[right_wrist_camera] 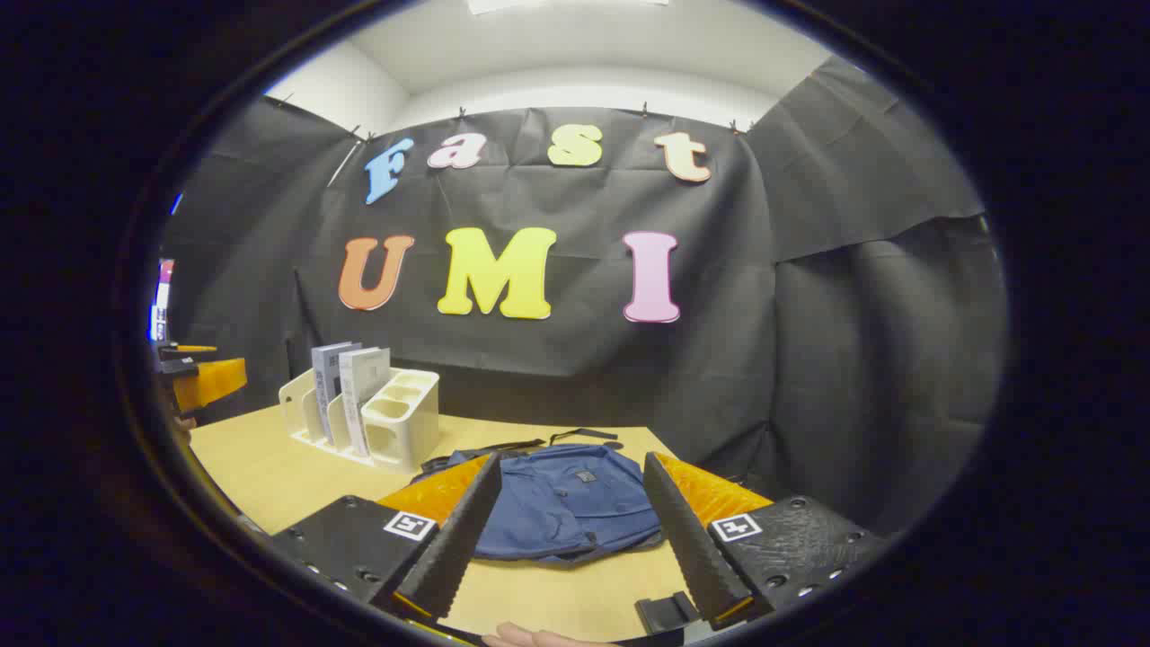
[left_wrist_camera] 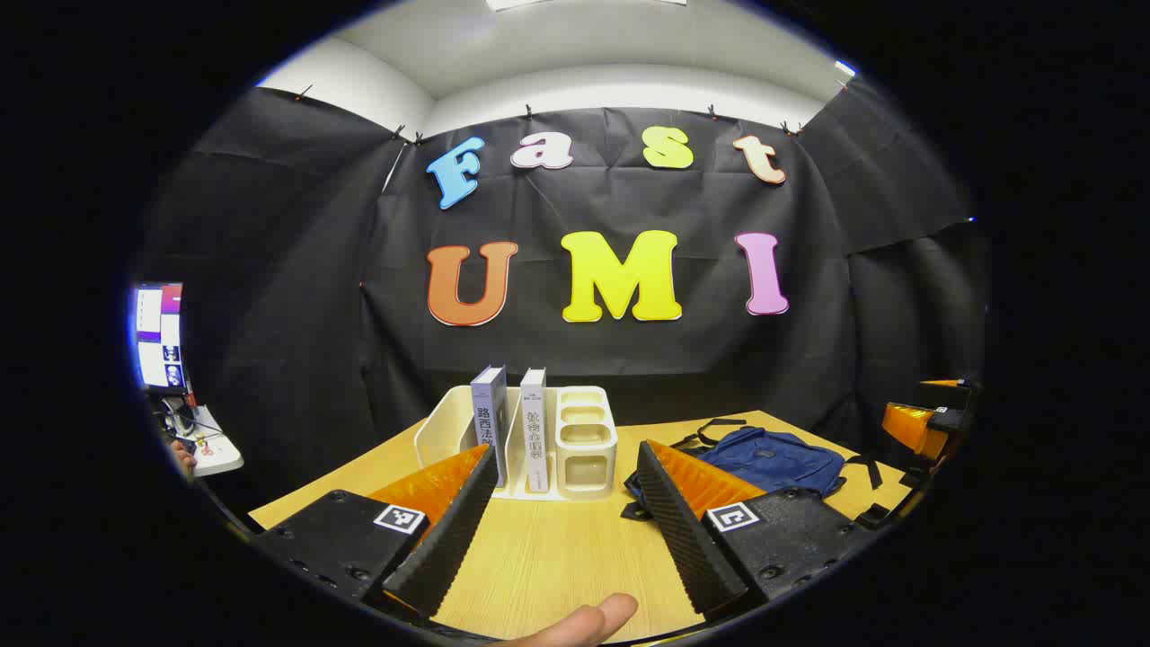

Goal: Open the schoolbag, grab two books from the bookshelf and put them into the schoolbag.

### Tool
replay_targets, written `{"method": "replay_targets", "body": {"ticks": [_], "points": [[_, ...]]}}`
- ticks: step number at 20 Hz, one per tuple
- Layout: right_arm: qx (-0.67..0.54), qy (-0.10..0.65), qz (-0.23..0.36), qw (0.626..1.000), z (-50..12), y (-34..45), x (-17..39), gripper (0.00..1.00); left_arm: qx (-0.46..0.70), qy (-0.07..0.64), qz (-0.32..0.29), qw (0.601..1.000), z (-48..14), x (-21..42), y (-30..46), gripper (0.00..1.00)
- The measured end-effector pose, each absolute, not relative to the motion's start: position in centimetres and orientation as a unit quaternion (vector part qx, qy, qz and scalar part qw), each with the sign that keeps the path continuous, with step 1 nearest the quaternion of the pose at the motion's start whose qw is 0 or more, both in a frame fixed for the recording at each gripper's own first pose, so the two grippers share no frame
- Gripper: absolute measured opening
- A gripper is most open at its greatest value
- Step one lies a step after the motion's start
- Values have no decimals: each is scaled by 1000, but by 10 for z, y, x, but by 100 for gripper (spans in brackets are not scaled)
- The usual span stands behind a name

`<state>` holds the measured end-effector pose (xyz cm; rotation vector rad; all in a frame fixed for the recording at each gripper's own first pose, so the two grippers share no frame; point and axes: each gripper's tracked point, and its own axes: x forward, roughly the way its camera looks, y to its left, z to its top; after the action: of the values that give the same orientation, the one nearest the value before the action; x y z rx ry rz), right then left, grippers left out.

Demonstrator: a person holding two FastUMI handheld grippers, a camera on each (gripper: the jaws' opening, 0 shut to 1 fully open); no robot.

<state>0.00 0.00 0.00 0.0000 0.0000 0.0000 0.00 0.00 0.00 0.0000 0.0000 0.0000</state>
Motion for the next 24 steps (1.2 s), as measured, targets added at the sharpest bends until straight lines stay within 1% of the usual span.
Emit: {"method": "replay_targets", "body": {"ticks": [4,9,10,12,13,14,15,16,18,19,20,22,23,24], "points": [[-10,14,12,1000,-8,11,0,95,2,1,1,1000,-3,3,4,98],[-10,22,9,1000,-12,11,1,96,4,1,7,1000,-6,4,7,98],[-13,23,7,1000,-12,9,1,98,4,1,6,1000,-6,5,7,98],[-21,23,1,1000,-11,7,1,95,5,-1,0,1000,-6,6,3,98],[-23,21,-1,1000,-11,6,1,98,6,1,-5,1000,-8,6,1,98],[-25,22,-2,999,-11,6,2,95,8,4,-8,1000,-10,7,0,98],[-26,25,-1,999,-14,7,3,98,10,5,-6,1000,-12,8,2,98],[-27,27,1,999,-15,9,4,96,10,6,-3,1000,-13,9,4,98],[-30,33,7,999,-18,16,6,95,12,6,2,1000,-13,9,6,98],[-31,35,10,999,-20,20,6,98,14,7,3,1000,-15,10,6,98],[-33,38,14,999,-21,25,8,95,16,7,3,1000,-14,13,6,98],[-38,46,23,998,-27,36,15,95,15,8,0,1000,-16,15,5,98],[-40,50,28,998,-31,43,19,98,12,9,-5,1000,-17,15,4,98],[-42,54,32,997,-34,49,24,98,7,10,-11,1000,-18,15,1,98]]}}
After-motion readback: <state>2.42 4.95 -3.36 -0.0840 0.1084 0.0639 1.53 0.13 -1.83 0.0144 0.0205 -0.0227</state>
